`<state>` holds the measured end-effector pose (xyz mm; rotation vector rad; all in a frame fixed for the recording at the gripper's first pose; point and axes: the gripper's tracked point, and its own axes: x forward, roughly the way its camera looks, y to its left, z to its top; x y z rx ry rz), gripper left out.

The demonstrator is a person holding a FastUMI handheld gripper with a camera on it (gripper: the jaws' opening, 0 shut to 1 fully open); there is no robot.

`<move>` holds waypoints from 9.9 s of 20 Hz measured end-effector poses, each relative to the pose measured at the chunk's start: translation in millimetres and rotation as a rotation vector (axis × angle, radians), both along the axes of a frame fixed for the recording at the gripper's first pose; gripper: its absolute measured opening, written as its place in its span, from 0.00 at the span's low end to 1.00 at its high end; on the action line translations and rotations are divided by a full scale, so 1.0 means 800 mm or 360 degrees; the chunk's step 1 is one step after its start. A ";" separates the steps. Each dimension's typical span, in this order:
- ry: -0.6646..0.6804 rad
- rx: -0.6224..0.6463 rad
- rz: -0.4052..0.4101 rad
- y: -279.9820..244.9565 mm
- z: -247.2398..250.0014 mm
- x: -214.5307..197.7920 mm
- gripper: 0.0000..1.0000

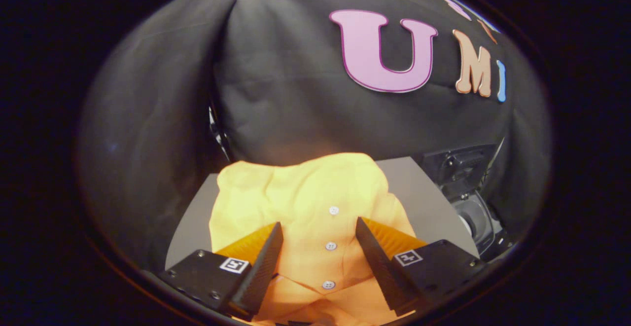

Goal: Put the clothes into the washing machine and then close the washing machine lid.

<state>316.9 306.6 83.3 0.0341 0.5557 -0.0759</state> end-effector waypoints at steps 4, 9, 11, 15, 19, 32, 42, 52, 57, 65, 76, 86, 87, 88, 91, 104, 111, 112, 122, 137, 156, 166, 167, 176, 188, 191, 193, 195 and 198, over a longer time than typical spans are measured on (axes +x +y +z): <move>0.0047 -0.0082 -0.0063 -0.021 -0.006 -0.002 0.56; 0.0004 -0.0228 0.0002 -0.037 -0.002 -0.038 0.39; -0.0029 -0.0229 -0.0019 -0.046 -0.002 -0.049 0.09; -0.0257 -0.0232 -0.0103 -0.076 0.040 -0.075 0.03; -0.0511 -0.0215 -0.0190 -0.125 0.103 -0.102 0.02; -0.0634 -0.0746 -0.0704 -0.372 0.229 -0.196 0.02; -0.0622 -0.0632 -0.0769 -0.447 0.153 -0.171 0.02; -0.0566 -0.0515 -0.0606 -0.460 0.072 -0.082 0.03; -0.0348 -0.0455 -0.0484 -0.482 -0.037 -0.014 0.03; 0.0068 -0.0335 -0.0246 -0.481 -0.237 0.056 0.03; 0.0032 -0.0327 -0.0216 -0.489 -0.261 0.070 0.04; 0.0054 -0.0331 -0.0199 -0.486 -0.276 0.065 0.04; 0.0081 -0.0308 -0.0203 -0.486 -0.280 0.063 0.04; 0.0094 -0.0279 -0.0189 -0.483 -0.280 0.060 0.04; 0.0188 -0.0228 -0.0205 -0.485 -0.289 0.048 0.04; 0.0399 -0.0436 -0.0233 -0.486 -0.276 -0.005 0.76; 0.0192 -0.0506 -0.0348 -0.460 -0.142 -0.077 0.99; 0.0147 -0.0502 -0.0371 -0.455 -0.125 -0.085 0.99; -0.0119 -0.0555 -0.0377 -0.384 -0.023 -0.130 0.98; -0.0536 -0.0459 -0.0309 -0.408 0.066 -0.009 0.97; -0.0483 -0.0260 -0.0074 -0.404 0.042 0.012 0.97; -0.0391 -0.0152 -0.0098 -0.405 0.034 0.015 0.98; -0.0381 -0.0167 -0.0102 -0.405 0.034 0.014 0.99; -0.0343 -0.0177 -0.0138 -0.407 0.039 0.014 0.96; -0.0359 -0.0178 -0.0163 -0.410 0.041 0.012 0.96; -0.0379 -0.0171 -0.0163 -0.411 0.042 0.015 0.96; -0.0370 -0.0168 -0.0165 -0.412 0.043 0.014 0.96; -0.0361 -0.0174 -0.0166 -0.413 0.042 0.013 0.96; -0.0367 -0.0163 -0.0174 -0.414 0.043 0.015 0.96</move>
